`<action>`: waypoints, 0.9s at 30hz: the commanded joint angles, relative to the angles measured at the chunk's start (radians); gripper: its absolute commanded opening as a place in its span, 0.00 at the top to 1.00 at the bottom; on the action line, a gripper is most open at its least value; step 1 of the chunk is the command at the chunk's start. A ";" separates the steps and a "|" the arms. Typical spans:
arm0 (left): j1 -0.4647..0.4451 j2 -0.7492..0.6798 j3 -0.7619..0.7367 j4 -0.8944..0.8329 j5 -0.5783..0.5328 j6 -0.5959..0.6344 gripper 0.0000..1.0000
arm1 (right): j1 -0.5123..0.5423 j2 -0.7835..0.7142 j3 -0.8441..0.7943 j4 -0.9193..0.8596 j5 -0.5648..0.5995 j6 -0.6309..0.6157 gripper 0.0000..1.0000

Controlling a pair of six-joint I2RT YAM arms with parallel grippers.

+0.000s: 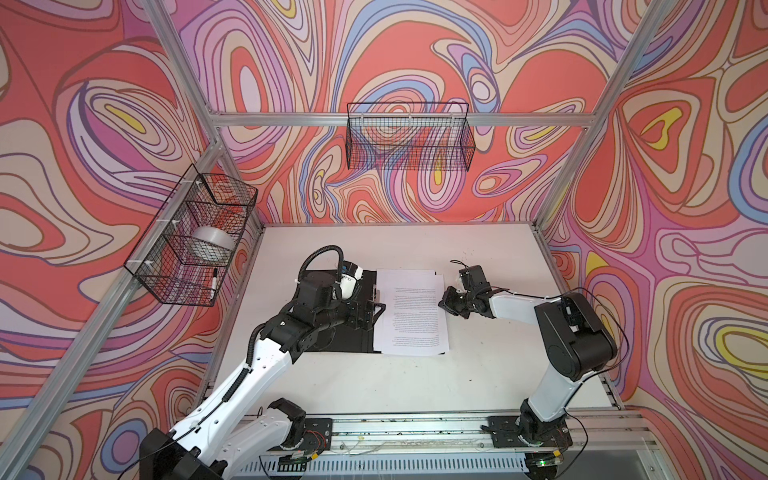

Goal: Put the files into the folder
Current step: 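Lower the sheet onto the folder's stack with the right gripper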

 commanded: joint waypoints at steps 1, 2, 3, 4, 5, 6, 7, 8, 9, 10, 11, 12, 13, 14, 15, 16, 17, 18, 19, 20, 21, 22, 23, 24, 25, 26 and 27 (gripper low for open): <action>0.010 0.009 -0.011 0.024 0.021 -0.004 0.00 | 0.005 0.000 0.044 -0.019 0.022 -0.046 1.00; 0.011 0.009 -0.011 0.023 0.022 -0.004 0.00 | 0.007 0.000 0.048 -0.026 0.021 -0.045 1.00; 0.011 0.009 -0.012 0.024 0.021 -0.004 0.00 | 0.010 0.000 0.052 -0.030 0.017 -0.042 1.00; 0.013 0.009 -0.013 0.024 0.023 -0.005 0.00 | 0.014 0.000 0.054 -0.029 0.015 -0.043 1.00; 0.013 0.010 -0.011 0.025 0.025 -0.005 0.00 | 0.018 0.000 0.056 -0.029 0.015 -0.043 1.00; 0.015 0.011 -0.013 0.027 0.027 -0.005 0.00 | 0.022 0.000 0.061 -0.025 0.013 -0.044 1.00; 0.016 0.011 -0.012 0.028 0.028 -0.007 0.00 | 0.024 0.000 0.067 -0.024 0.012 -0.045 1.00; 0.017 0.012 -0.014 0.029 0.031 -0.008 0.00 | 0.027 0.000 0.073 -0.027 0.009 -0.049 1.00; 0.018 0.015 -0.012 0.030 0.036 -0.011 0.00 | 0.030 0.030 0.083 -0.032 0.006 -0.056 1.00; 0.021 0.016 -0.013 0.030 0.039 -0.011 0.00 | 0.035 0.037 0.093 -0.039 0.008 -0.066 1.00; 0.022 0.018 -0.011 0.029 0.043 -0.012 0.00 | 0.039 0.042 0.104 -0.050 0.011 -0.075 1.00; 0.023 0.018 -0.011 0.030 0.045 -0.012 0.00 | 0.042 0.047 0.110 -0.056 0.013 -0.080 1.00; 0.023 0.018 -0.011 0.030 0.044 -0.013 0.00 | 0.043 0.051 0.113 -0.059 0.016 -0.084 1.00; 0.025 0.018 -0.011 0.030 0.045 -0.013 0.00 | 0.043 0.054 0.115 -0.066 0.022 -0.089 1.00; 0.025 0.017 -0.012 0.030 0.045 -0.013 0.00 | 0.043 0.054 0.118 -0.068 0.024 -0.092 1.00; 0.027 0.017 -0.012 0.029 0.046 -0.015 0.00 | 0.044 0.056 0.119 -0.070 0.025 -0.095 1.00; 0.027 0.017 -0.014 0.032 0.047 -0.014 0.00 | 0.044 0.059 0.122 -0.074 0.022 -0.098 1.00; 0.027 0.017 -0.013 0.032 0.049 -0.016 0.00 | 0.044 0.062 0.126 -0.078 0.020 -0.096 1.00; 0.026 0.018 -0.014 0.033 0.051 -0.017 0.00 | 0.046 0.065 0.126 -0.077 0.016 -0.095 1.00; 0.027 0.018 -0.014 0.034 0.054 -0.018 0.00 | 0.047 0.067 0.126 -0.075 0.013 -0.093 1.00; 0.026 0.018 -0.013 0.034 0.054 -0.018 0.00 | 0.049 0.067 0.128 -0.075 0.015 -0.093 1.00; 0.028 0.018 -0.013 0.036 0.056 -0.018 0.00 | 0.051 0.067 0.128 -0.075 0.016 -0.092 1.00; 0.029 0.020 -0.014 0.036 0.056 -0.018 0.00 | 0.051 0.067 0.129 -0.076 0.016 -0.089 1.00; 0.029 0.020 -0.013 0.036 0.057 -0.019 0.00 | 0.054 0.066 0.131 -0.074 0.017 -0.089 1.00; 0.030 0.020 -0.014 0.036 0.058 -0.020 0.00 | 0.056 0.069 0.134 -0.074 0.015 -0.088 1.00; 0.030 0.020 -0.014 0.037 0.059 -0.021 0.00 | 0.057 0.073 0.139 -0.077 0.016 -0.087 1.00; 0.029 0.020 -0.015 0.038 0.061 -0.021 0.00 | 0.059 0.078 0.143 -0.077 0.016 -0.082 1.00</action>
